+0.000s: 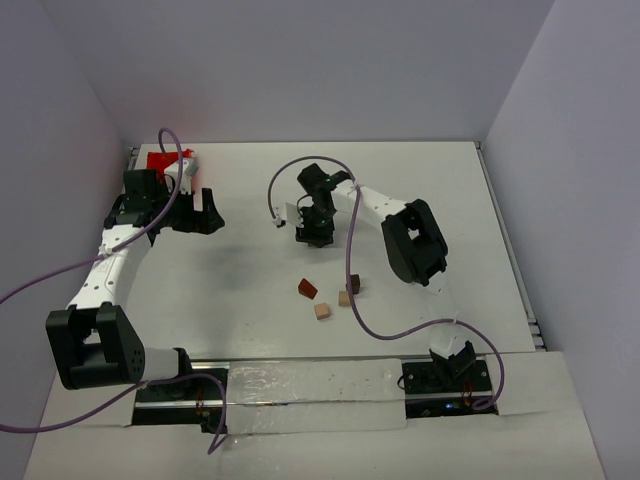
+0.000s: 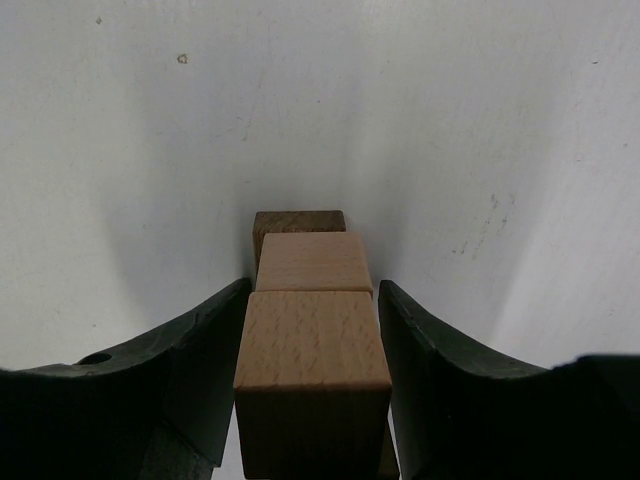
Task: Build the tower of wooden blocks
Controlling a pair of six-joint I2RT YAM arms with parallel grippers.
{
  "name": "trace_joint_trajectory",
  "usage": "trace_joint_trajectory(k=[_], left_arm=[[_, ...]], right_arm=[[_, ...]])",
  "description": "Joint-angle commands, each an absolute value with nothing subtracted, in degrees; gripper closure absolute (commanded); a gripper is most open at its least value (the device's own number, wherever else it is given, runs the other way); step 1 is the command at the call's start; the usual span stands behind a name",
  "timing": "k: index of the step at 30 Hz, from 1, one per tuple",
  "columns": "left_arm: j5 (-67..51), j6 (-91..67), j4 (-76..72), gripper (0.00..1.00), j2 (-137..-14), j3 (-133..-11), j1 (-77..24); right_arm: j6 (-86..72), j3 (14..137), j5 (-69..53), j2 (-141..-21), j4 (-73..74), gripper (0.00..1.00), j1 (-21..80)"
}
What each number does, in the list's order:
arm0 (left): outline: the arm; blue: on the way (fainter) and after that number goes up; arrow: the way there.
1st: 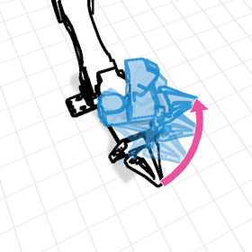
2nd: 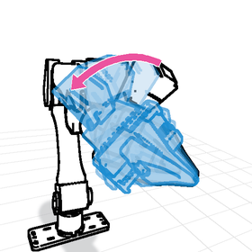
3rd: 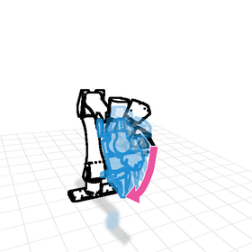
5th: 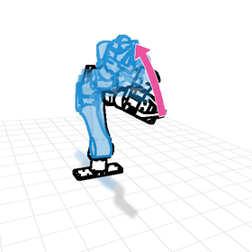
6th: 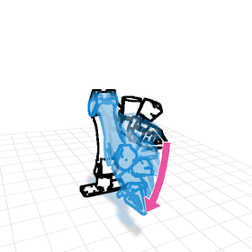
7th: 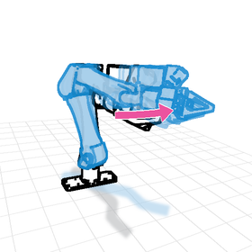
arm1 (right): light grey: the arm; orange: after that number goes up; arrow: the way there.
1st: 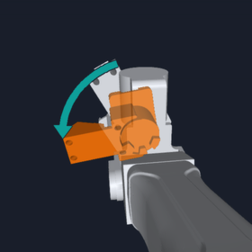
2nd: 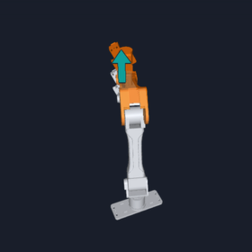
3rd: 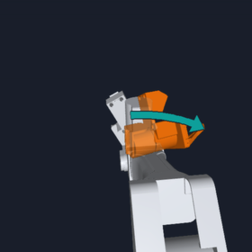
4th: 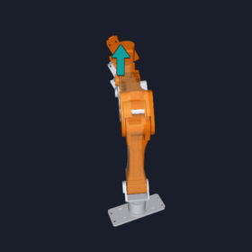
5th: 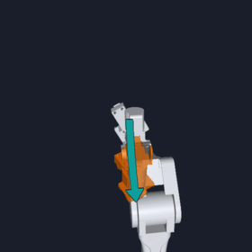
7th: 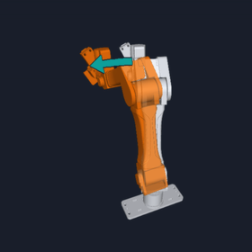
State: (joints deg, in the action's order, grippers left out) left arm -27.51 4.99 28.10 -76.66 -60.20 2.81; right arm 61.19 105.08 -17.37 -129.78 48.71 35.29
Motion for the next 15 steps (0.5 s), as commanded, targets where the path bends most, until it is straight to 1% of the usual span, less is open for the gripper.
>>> trace_joint_trajectory(k=[1, 15], left_arm=[[-27.9, 5.3, 27.7, 0.01, -76.4, -61.4, 3.1], [-27.8, 4.9, 27.5, 0.01, -76.6, -61.6, 3.1]], right_arm=[[61.9, 107.1, -16.8, -131.3, 50.0, 0.41, 35.9], [61.9, 107.7, -16.7, -131.7, 50.7, 0.46, 35.8]])
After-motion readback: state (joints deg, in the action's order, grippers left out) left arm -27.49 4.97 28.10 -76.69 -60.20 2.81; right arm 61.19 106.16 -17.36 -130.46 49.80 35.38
